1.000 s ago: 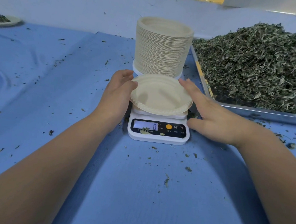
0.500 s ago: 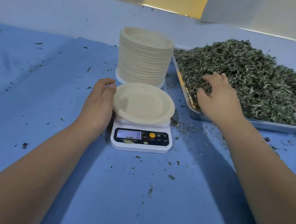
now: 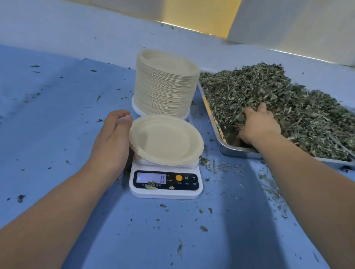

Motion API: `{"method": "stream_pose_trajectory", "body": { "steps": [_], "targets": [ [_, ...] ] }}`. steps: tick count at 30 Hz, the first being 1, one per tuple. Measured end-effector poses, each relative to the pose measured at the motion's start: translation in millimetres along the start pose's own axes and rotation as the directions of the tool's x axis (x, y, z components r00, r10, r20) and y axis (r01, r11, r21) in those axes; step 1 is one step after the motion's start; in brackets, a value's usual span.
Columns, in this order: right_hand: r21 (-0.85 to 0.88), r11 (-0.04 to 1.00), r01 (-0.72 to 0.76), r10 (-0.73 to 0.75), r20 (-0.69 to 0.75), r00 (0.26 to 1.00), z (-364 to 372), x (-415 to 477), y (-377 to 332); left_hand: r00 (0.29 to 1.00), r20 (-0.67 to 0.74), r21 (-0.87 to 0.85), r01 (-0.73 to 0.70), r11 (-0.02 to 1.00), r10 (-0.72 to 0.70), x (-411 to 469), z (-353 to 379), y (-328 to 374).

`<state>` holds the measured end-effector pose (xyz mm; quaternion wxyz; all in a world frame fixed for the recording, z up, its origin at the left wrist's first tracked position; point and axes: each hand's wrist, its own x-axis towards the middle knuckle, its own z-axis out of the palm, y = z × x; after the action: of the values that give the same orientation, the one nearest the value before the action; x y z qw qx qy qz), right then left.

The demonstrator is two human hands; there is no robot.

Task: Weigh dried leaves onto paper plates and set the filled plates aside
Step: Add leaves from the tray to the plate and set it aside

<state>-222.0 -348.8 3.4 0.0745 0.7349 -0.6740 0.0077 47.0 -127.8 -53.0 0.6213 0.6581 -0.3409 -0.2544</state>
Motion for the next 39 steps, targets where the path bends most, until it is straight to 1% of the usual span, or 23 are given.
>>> {"method": "stream_pose_trajectory", "body": {
  "steps": [3,6,8,9,11,13,15,16,17,19,20,21,23,26,28,30,31,32,33,34,36,38,39],
  "targets": [
    [-0.051,0.997,0.058,-0.054,0.073,0.996,-11,-6,-10,1.0,0.006,-0.059,0.009,0.998,-0.009,-1,0,1],
    [-0.08,0.986,0.148,-0.134,0.155,0.979,-24,-14,-19,1.0,0.009,-0.109,0.023,0.994,-0.023,-1,0,2],
    [-0.095,0.971,0.221,-0.202,0.173,0.964,-33,-18,-24,1.0,0.008,-0.112,0.028,0.993,-0.028,-1,0,3],
    [-0.09,0.963,0.254,-0.238,0.154,0.959,-38,-19,-27,1.0,0.007,-0.111,0.031,0.993,-0.03,-1,0,2],
    [-0.018,0.965,0.263,-0.262,0.053,0.964,-48,-22,-30,0.999,0.011,-0.104,0.035,0.994,-0.034,-1,-1,3],
    [0.058,0.963,0.261,-0.253,-0.121,0.96,-53,-24,-31,0.999,0.018,-0.097,0.034,0.995,-0.033,-2,-1,4],
    [0.096,0.955,0.281,-0.24,-0.309,0.92,-49,-24,-31,0.999,0.018,-0.097,0.034,0.995,-0.032,-2,-2,4],
    [0.082,0.958,0.275,-0.23,-0.352,0.907,-42,-24,-30,0.999,0.018,-0.099,0.036,0.994,-0.034,-3,-2,5],
    [0.052,0.969,0.241,-0.212,-0.322,0.923,-34,-24,-30,0.999,0.02,-0.101,0.039,0.994,-0.037,-3,-2,5],
    [0.015,0.989,0.145,-0.143,-0.102,0.984,-17,-23,-28,0.999,0.022,-0.106,0.044,0.993,-0.042,-3,-2,6],
    [-0.002,0.992,0.126,-0.126,0.013,0.992,-9,-23,-28,0.999,0.019,-0.106,0.042,0.993,-0.04,-3,-2,5],
    [-0.026,0.99,0.137,-0.134,0.1,0.986,-4,-22,-29,0.999,0.014,-0.105,0.04,0.994,-0.039,-3,-2,4],
    [-0.05,0.978,0.202,-0.19,0.189,0.964,-3,-20,-32,0.999,0.004,-0.098,0.037,0.994,-0.037,-1,-2,2],
    [-0.013,0.965,0.262,-0.253,0.221,0.942,-13,-24,-37,0.999,0.004,-0.091,0.037,0.995,-0.037,1,-2,0],
    [0.019,0.965,0.26,-0.258,0.207,0.944,-17,-24,-37,0.999,0.003,-0.093,0.042,0.995,-0.042,1,-1,0],
    [0.068,0.967,0.247,-0.254,0.114,0.961,-17,-25,-37,0.999,0.0,-0.097,0.043,0.994,-0.043,2,-1,0],
    [0.066,0.97,0.232,-0.235,0.031,0.972,-16,-26,-36,0.999,0.0,-0.098,0.041,0.994,-0.042,2,-1,0],
    [0.04,0.978,0.205,-0.203,-0.059,0.978,-14,-26,-36,0.999,0.0,-0.098,0.041,0.994,-0.041,2,-1,0],
    [0.006,0.987,0.164,-0.162,-0.112,0.98,-11,-26,-35,0.999,0.001,-0.096,0.041,0.995,-0.041,2,-1,0],
    [-0.012,0.993,0.115,-0.115,-0.1,0.988,-9,-25,-35,0.999,0.001,-0.095,0.041,0.995,-0.042,2,-1,0],
    [0.01,0.998,0.065,-0.065,0.07,0.995,-4,-25,-36,0.999,0.001,-0.101,0.042,0.994,-0.042,2,-1,0],
    [-0.027,0.993,0.115,-0.107,0.219,0.97,-1,-21,-37,0.999,0.004,-0.105,0.045,0.993,-0.045,1,-1,0],
    [-0.046,0.988,0.15,-0.135,0.236,0.962,-2,-21,-37,0.999,0.006,-0.103,0.046,0.994,-0.045,1,-1,1]
  ]
}}
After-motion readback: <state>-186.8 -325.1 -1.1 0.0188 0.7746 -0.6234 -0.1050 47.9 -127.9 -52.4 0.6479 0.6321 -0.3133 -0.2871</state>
